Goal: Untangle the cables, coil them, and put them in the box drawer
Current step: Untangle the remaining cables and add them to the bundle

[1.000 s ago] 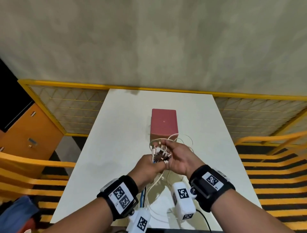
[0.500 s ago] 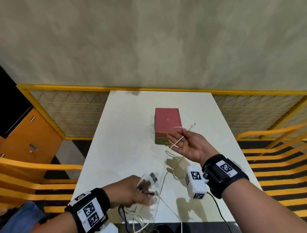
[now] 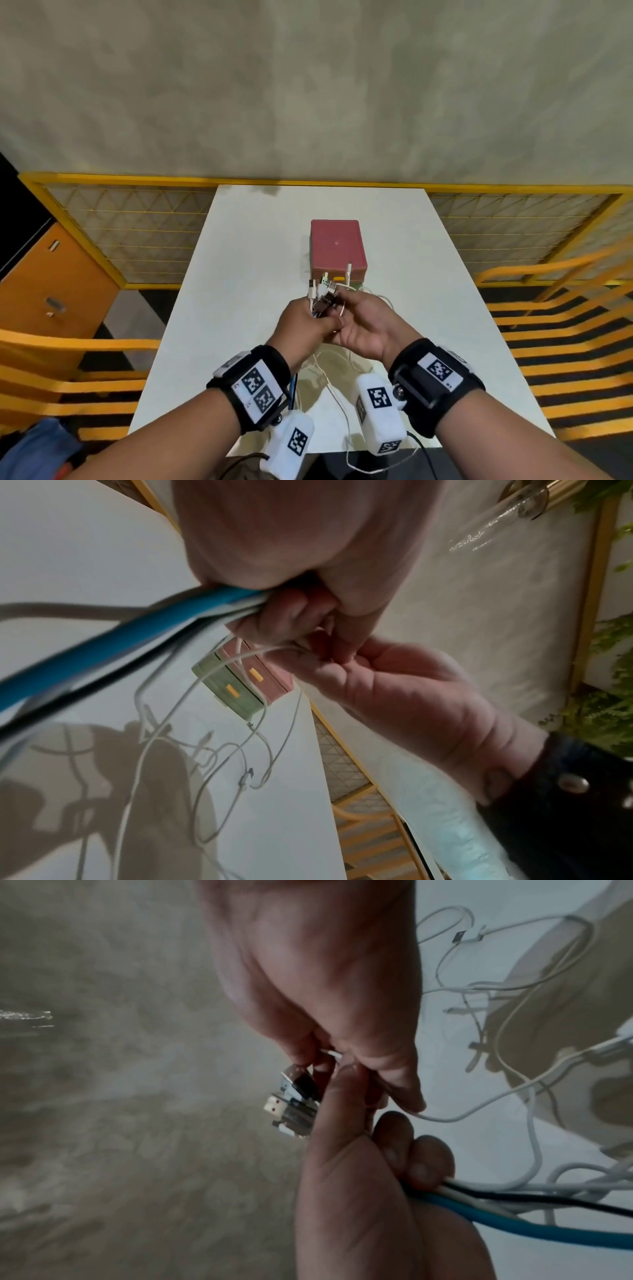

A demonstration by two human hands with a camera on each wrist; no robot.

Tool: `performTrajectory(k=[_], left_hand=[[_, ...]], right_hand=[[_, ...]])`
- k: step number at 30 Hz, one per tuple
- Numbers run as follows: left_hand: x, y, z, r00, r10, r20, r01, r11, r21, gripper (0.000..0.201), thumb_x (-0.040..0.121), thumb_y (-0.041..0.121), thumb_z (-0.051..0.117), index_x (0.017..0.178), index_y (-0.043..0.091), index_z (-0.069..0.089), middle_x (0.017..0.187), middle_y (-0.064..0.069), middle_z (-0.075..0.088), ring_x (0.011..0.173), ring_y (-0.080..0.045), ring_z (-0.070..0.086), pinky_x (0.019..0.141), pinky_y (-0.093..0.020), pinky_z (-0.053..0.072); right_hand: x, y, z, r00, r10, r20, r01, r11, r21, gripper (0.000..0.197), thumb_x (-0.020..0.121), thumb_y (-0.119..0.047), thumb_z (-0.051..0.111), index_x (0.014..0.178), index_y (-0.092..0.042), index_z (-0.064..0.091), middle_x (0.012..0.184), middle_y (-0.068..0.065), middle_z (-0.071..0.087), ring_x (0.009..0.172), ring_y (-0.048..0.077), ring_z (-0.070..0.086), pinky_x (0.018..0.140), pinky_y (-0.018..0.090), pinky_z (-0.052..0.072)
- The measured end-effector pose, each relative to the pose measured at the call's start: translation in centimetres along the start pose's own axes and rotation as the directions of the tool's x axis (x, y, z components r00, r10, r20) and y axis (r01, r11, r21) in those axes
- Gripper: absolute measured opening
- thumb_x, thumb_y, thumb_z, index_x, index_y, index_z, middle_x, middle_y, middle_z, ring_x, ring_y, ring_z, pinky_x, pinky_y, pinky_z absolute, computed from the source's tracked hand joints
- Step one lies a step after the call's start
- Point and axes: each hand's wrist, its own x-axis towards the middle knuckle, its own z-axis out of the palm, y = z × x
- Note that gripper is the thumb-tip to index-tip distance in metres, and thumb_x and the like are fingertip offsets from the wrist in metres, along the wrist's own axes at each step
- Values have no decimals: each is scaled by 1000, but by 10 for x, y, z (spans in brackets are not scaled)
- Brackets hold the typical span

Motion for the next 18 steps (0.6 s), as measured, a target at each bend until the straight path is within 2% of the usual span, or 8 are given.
performTrajectory(k=[1,3,5,8,12,14,16,18], left_hand=[[-1,1,0,1000,-6,2,6,1000,5,21,78,2,74,67,17,63,49,13,59,40,2,50,41,-12,37],[-4,2,-2,999,-19,30,18,999,30,21,80,0,71,68,15,61,44,14,53,34,3,43,36,-11,31],[-8,5,-3,995,-38,88,34,998,50,21,81,-2,69,69,14,60,44,14,50,33,4,40,36,-10,31],[-16,5,-6,983,-67,173,57,996,65,21,83,-3,67,73,14,61,38,16,46,31,5,38,35,-9,29],[-19,-1,-12,973,-124,194,107,989,97,19,82,0,69,71,13,60,45,12,44,31,0,34,38,-12,26],[-22,-3,-13,969,-134,207,126,991,49,21,82,-1,72,72,14,62,43,14,48,32,3,38,36,-10,28],[-25,-2,-18,968,-134,212,140,990,-11,18,81,-1,75,79,14,64,45,15,52,35,2,41,36,-10,29],[-23,-3,-26,974,-144,175,151,988,-27,22,77,11,82,76,14,60,47,11,45,39,-7,34,40,-16,25]], right_hand=[[1,0,-1,1000,7,-11,-7,1000,-20,35,104,-25,38,97,-4,65,75,11,72,58,22,68,74,46,54],[3,0,-1,999,26,-25,-27,998,-57,33,102,-29,40,98,-7,65,81,9,72,67,24,62,76,45,46],[4,-3,-1,998,49,-30,-52,995,-86,30,101,-28,43,102,-7,63,86,12,69,70,25,62,69,41,50],[8,-8,-9,998,44,-52,-47,997,-65,29,103,-21,42,106,-1,63,89,18,70,71,31,72,61,44,60],[14,-8,-17,995,20,-96,-29,995,-100,21,103,-16,43,95,-5,59,70,11,71,59,26,71,60,44,61],[12,-9,-19,996,19,-86,-33,988,-154,18,103,-14,43,94,-6,57,65,9,70,57,26,70,57,44,62],[4,-9,-21,997,38,-70,-55,964,-262,10,103,-13,43,104,-10,53,73,12,72,66,29,73,64,48,62],[-7,-5,-30,995,94,-27,-97,908,-408,21,103,-12,43,122,-19,44,90,18,74,80,32,74,68,49,60]])
